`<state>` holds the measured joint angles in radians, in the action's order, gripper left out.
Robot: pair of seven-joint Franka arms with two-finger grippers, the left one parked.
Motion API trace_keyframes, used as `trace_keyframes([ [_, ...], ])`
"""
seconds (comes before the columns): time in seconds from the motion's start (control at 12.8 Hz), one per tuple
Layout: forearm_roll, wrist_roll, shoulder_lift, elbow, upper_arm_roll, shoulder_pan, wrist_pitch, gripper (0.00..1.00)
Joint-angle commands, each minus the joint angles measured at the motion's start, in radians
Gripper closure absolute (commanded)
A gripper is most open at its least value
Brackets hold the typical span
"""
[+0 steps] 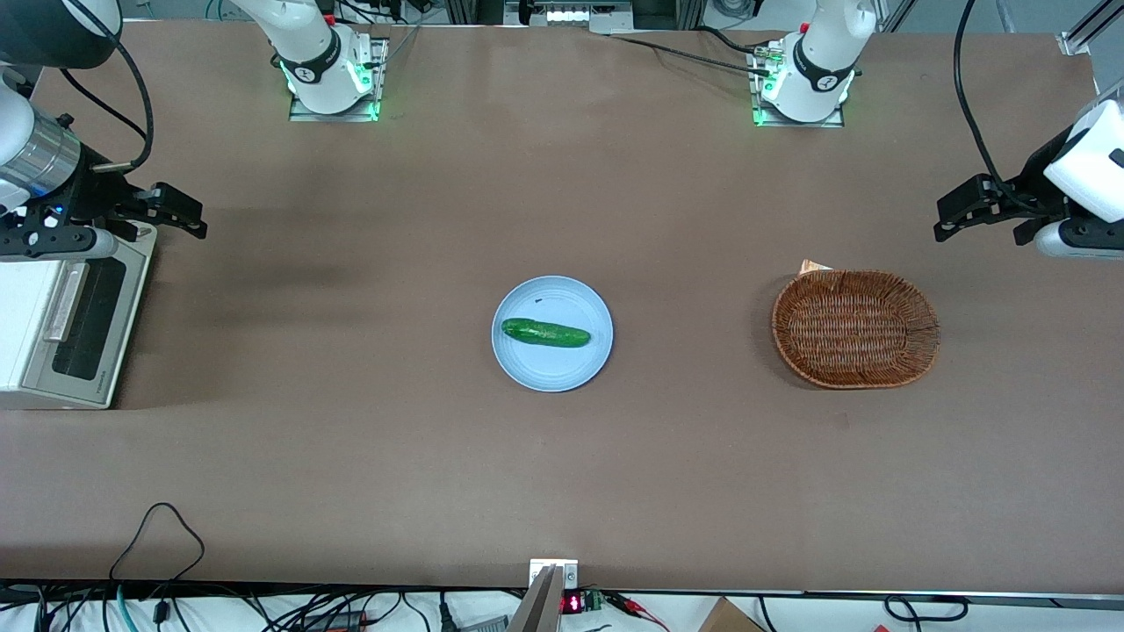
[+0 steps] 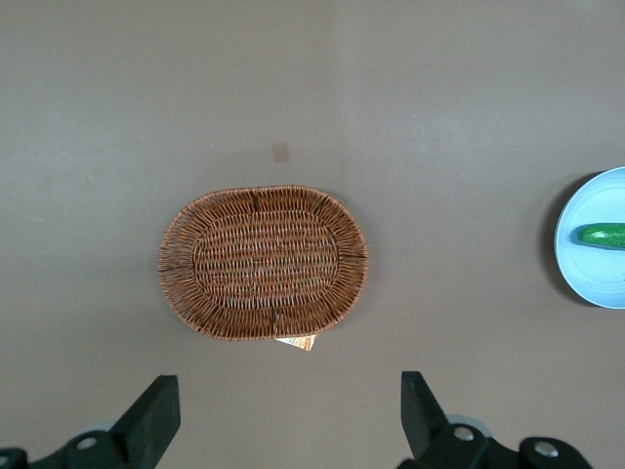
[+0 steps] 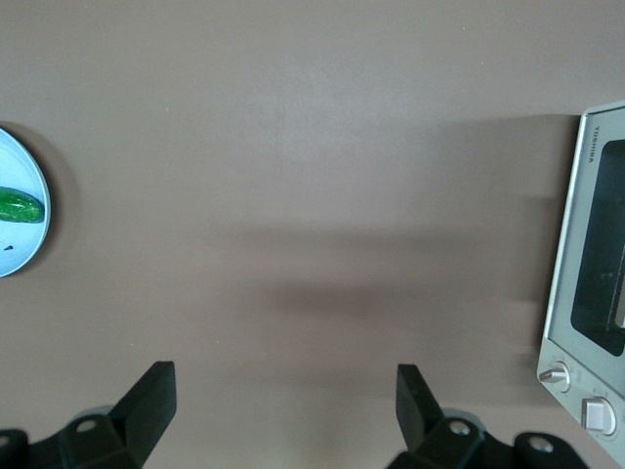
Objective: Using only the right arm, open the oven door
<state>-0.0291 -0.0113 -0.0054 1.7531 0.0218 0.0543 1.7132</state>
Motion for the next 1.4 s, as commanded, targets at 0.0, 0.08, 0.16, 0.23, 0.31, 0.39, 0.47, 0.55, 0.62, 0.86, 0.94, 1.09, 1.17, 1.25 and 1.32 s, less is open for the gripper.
trace_keyframes([
  [0.0,0.003,-0.006,0.015,-0.027,-0.01,-0.007,-0.02,0.0],
  [0.08,0.003,-0.006,0.016,-0.027,-0.01,-0.007,-0.02,0.0],
  [0.16,0.003,-0.006,0.016,-0.027,-0.01,-0.007,-0.02,0.0],
  [0.23,0.003,-0.006,0.018,-0.027,-0.01,-0.007,-0.021,0.0],
  [0.31,0.003,-0.007,0.018,-0.027,-0.01,-0.007,-0.024,0.0],
  [0.39,0.003,-0.009,0.016,-0.027,-0.01,-0.007,-0.024,0.0],
  [0.47,0.003,-0.007,0.016,-0.027,-0.01,-0.007,-0.024,0.0],
  [0.55,0.003,-0.007,0.016,-0.027,-0.01,-0.007,-0.024,0.0],
  [0.62,0.003,-0.007,0.016,-0.027,-0.008,-0.008,-0.032,0.0],
  [0.86,0.003,-0.004,0.018,-0.027,-0.01,-0.004,-0.041,0.08],
  [0.94,0.003,-0.006,0.019,-0.027,-0.01,-0.007,-0.037,0.44],
  [1.09,0.006,-0.013,0.018,-0.029,-0.008,-0.007,-0.044,0.83],
  [1.17,0.008,-0.012,0.019,-0.029,-0.01,-0.004,-0.046,0.87],
  [1.25,0.006,-0.012,0.018,-0.032,-0.01,-0.004,-0.046,0.97],
  [1.32,0.008,-0.01,0.019,-0.037,-0.01,-0.004,-0.05,0.99],
])
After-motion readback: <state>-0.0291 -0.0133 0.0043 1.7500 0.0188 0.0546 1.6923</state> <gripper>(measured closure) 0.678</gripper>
